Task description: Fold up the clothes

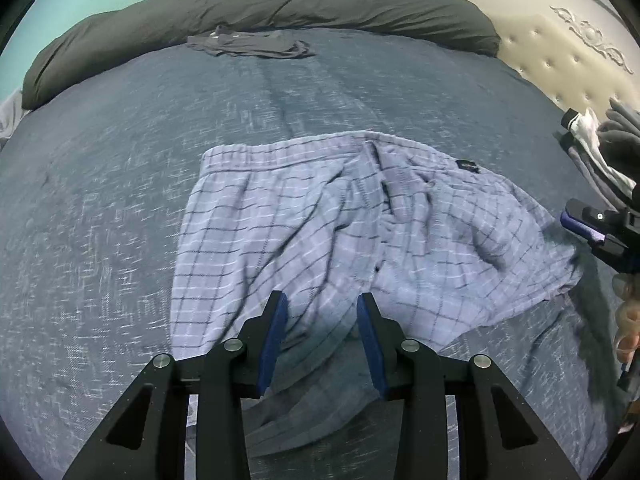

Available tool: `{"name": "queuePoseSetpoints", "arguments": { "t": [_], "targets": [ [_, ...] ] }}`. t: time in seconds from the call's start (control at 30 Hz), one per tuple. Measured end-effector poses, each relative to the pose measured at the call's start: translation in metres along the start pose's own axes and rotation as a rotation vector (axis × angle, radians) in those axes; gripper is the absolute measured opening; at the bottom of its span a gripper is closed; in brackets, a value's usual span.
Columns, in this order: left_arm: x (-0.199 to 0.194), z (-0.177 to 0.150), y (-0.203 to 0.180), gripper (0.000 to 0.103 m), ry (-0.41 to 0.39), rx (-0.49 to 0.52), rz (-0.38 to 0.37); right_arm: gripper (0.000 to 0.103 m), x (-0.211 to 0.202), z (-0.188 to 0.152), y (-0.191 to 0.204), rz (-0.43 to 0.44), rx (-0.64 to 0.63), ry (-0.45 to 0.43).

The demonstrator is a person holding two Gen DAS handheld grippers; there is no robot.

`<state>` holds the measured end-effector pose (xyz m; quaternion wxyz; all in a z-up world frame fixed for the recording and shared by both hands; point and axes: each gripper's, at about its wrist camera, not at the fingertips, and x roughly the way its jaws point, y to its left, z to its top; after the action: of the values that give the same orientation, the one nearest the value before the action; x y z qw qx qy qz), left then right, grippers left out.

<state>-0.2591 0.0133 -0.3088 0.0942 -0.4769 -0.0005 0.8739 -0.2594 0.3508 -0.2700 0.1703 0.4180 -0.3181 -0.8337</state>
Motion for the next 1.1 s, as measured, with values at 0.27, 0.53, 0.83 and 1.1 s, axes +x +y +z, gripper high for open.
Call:
{"name": "queuePoseSetpoints", "arguments": {
  "t": [0.27,0.53,0.83,1.1],
  "targets": [
    [0.007,0.001,-0.014,0.04,0.019,0.062,-0.003,0.023,0.0,-0.002,0.0,0.006,0.0,0.006],
    [0.004,-0.001,-0.004,0.001,0.023,0.056,-0.007,0.023,-0.001,0.0,-0.004,0.009,0.014,0.004],
    [-0.074,-0.028,0.035,0.001,-0.053,-0.017,0.001,0.023,-0.004,0.002,-0.003,0.022,0.021,-0.004],
    [-0.114,-0.073,0.079,0.001,-0.032,-0.119,0.083,0.023,-0.004,0.002,0.001,0.032,0.02,-0.005]
  ]
}}
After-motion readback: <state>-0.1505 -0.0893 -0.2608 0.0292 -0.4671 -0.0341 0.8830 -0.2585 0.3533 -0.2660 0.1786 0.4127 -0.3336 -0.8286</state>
